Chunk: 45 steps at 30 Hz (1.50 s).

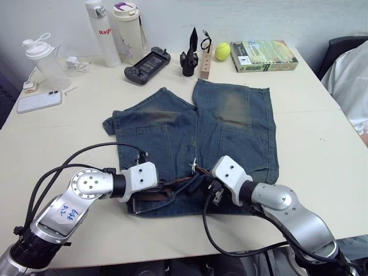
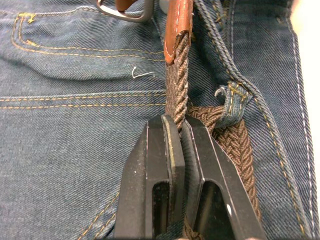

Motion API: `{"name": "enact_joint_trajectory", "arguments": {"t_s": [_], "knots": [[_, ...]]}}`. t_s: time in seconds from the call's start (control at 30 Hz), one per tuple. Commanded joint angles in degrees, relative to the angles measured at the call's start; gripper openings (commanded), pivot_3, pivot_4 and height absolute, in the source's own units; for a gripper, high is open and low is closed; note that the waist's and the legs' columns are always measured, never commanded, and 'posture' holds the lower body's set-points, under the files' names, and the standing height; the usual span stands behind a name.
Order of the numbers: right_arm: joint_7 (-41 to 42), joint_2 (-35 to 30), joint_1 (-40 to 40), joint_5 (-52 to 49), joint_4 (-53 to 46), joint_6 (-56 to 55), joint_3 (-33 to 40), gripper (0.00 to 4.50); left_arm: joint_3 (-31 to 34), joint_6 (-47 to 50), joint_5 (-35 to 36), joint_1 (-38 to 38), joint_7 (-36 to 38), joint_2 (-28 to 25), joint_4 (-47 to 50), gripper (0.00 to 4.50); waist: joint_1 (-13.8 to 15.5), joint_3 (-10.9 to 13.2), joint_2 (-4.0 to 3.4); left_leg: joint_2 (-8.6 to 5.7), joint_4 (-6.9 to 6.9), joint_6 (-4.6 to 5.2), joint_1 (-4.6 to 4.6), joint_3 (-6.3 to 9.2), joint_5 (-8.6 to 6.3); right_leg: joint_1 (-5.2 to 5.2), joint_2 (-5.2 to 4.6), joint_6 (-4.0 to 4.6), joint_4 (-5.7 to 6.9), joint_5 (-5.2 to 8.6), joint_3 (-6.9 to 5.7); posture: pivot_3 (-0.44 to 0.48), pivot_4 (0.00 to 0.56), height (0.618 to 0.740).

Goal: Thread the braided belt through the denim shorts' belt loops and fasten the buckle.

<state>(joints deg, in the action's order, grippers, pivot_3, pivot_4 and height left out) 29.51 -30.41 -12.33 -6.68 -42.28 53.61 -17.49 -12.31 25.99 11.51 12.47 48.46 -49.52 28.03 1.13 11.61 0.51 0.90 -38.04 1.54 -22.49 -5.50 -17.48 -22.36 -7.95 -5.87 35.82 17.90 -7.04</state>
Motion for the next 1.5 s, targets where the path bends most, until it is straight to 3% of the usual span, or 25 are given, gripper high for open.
{"name": "enact_joint_trajectory", "arguments": {"t_s": [0.03, 0.27, 0.5, 1.13, 1.5], "knots": [[-0.5, -0.3, -1.6, 0.1, -2.1, -1.4, 0.9, 0.12, -3.1, -0.2, -1.6, -0.8, 3.1, -0.4, -1.3, 0.00, 0.0, 0.0, 0.00, 0.00, 0.00, 0.00, 0.00, -0.01, 0.00, -0.01, 0.09, 0.00, 0.04, 0.00, 0.02, 0.000, 0.150, 0.717], [1.2, -1.3, -1.7, -1.4, -4.7, -1.4, -0.2, 0.12, -5.0, 3.0, -3.6, 3.3, 0.6, 4.0, -4.3, 0.00, 0.3, 0.0, 0.00, -0.01, -0.04, 0.03, 0.01, -0.05, 0.02, -0.02, 0.21, 0.00, 0.06, 0.00, 0.10, 0.000, 0.150, 0.717], [2.3, -2.9, -0.4, -2.4, -5.5, -0.9, -0.5, 0.12, -2.0, 11.1, -1.5, 5.8, -2.4, 9.0, -3.8, 0.00, 0.4, -0.1, 0.02, -0.04, -0.12, 0.10, 0.00, -0.03, 0.04, 0.00, 0.18, -0.01, 0.13, -0.01, 0.16, 0.000, 0.150, 0.717], [1.2, -4.3, 0.8, -3.2, -4.2, 5.2, -0.1, 0.12, 4.8, 23.3, 3.1, 2.0, -7.7, 10.8, 4.3, 0.00, 0.1, -0.1, 0.03, 0.01, -0.11, 0.09, 0.00, -0.03, 0.04, 0.00, 0.23, -0.01, 0.14, 0.00, 0.38, 0.000, 0.150, 0.717], [1.6, -4.5, -0.7, -4.3, -4.7, 5.3, -0.6, 0.12, 3.5, 23.4, 4.6, 1.6, -8.2, 10.0, 6.1, 0.00, 0.1, -0.1, 0.03, 0.00, -0.11, 0.08, 0.00, -0.04, 0.04, -0.02, 0.24, -0.01, 0.12, 0.00, 0.56, 0.000, 0.150, 0.717]]}}
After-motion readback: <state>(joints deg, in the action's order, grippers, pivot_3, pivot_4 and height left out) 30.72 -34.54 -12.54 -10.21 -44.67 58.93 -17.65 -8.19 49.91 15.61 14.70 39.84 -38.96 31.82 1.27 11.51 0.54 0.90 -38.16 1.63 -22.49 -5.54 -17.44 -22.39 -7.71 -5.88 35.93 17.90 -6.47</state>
